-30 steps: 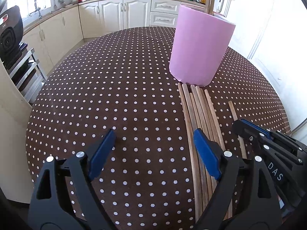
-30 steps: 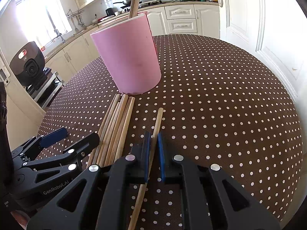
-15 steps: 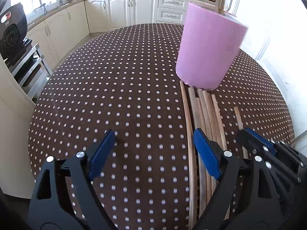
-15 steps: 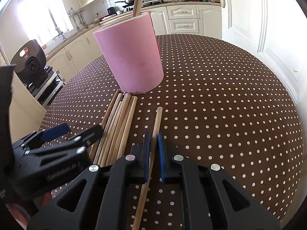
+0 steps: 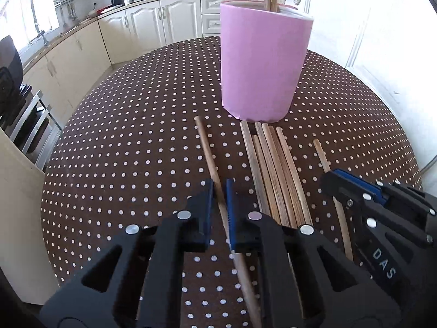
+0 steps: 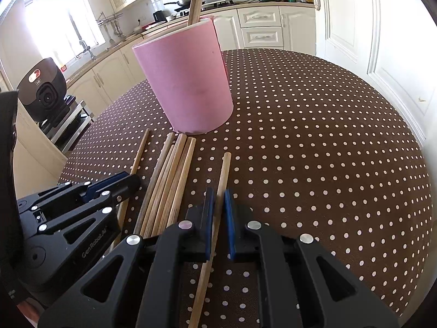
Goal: Organize utensils
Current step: 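Close the left tool on a wooden chopstick while the right tool holds its chopstick, then lift both held chopsticks upright and carry them over the pink cup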
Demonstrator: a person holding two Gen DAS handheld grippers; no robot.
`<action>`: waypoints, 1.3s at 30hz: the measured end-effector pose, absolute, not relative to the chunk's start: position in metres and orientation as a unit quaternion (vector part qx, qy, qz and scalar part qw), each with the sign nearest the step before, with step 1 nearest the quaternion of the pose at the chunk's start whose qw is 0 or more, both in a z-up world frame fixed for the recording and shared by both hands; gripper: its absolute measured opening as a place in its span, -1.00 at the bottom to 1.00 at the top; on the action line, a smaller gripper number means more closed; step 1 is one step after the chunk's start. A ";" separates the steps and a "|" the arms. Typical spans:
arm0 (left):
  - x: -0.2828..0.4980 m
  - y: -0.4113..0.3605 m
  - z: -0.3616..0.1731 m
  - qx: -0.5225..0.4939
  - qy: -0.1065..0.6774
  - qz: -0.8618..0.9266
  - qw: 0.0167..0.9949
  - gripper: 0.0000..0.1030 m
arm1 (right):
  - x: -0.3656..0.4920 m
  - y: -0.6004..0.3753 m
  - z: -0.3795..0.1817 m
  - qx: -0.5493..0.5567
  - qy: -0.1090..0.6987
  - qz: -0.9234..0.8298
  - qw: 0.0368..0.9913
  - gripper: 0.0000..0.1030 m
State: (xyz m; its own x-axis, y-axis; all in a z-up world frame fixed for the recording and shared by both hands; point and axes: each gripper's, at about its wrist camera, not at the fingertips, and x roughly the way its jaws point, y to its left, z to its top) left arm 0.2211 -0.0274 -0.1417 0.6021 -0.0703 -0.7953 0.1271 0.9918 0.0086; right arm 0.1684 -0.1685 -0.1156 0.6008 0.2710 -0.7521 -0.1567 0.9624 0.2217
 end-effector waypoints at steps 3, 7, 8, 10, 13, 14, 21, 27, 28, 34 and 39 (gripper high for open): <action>0.214 -0.021 -0.141 0.019 0.447 -0.072 0.892 -0.87 | 0.168 -0.169 -0.116 0.069 0.430 0.122 0.892 -0.85; 0.202 -0.008 -0.141 -0.001 0.456 -0.101 0.884 -0.88 | 0.164 -0.169 -0.115 0.061 0.431 0.132 0.891 -0.86; 0.199 -0.006 -0.140 -0.001 0.457 -0.103 0.883 -0.88 | 0.163 -0.168 -0.115 0.058 0.431 0.135 0.890 -0.87; 0.189 -0.005 -0.141 -0.001 0.460 -0.103 0.882 -0.88 | 0.161 -0.167 -0.116 0.051 0.432 0.142 0.889 -0.87; 0.179 -0.002 -0.141 -0.003 0.461 -0.094 0.882 -0.86 | 0.153 -0.163 -0.116 0.017 0.427 0.154 0.891 -0.87; 0.177 -0.002 -0.141 -0.002 0.460 -0.090 0.883 -0.86 | 0.150 -0.161 -0.117 0.004 0.423 0.153 0.893 -0.87; 0.183 -0.012 -0.141 0.008 0.459 -0.072 0.886 -0.82 | 0.142 -0.157 -0.118 -0.008 0.426 0.143 0.893 -0.85; 0.196 -0.010 -0.144 -0.005 0.445 -0.076 0.892 -0.83 | 0.147 -0.162 -0.121 0.013 0.424 0.148 0.893 -0.90; 0.198 -0.010 -0.145 -0.007 0.443 -0.079 0.893 -0.83 | 0.150 -0.167 -0.121 0.028 0.425 0.152 0.892 -0.91; 0.202 0.001 -0.146 -0.033 0.438 -0.085 0.894 -0.89 | 0.152 -0.175 -0.120 0.056 0.423 0.156 0.891 -0.91; 0.198 0.006 -0.141 -0.029 0.429 -0.071 0.900 -0.89 | 0.153 -0.183 -0.115 0.077 0.417 0.152 0.893 -0.91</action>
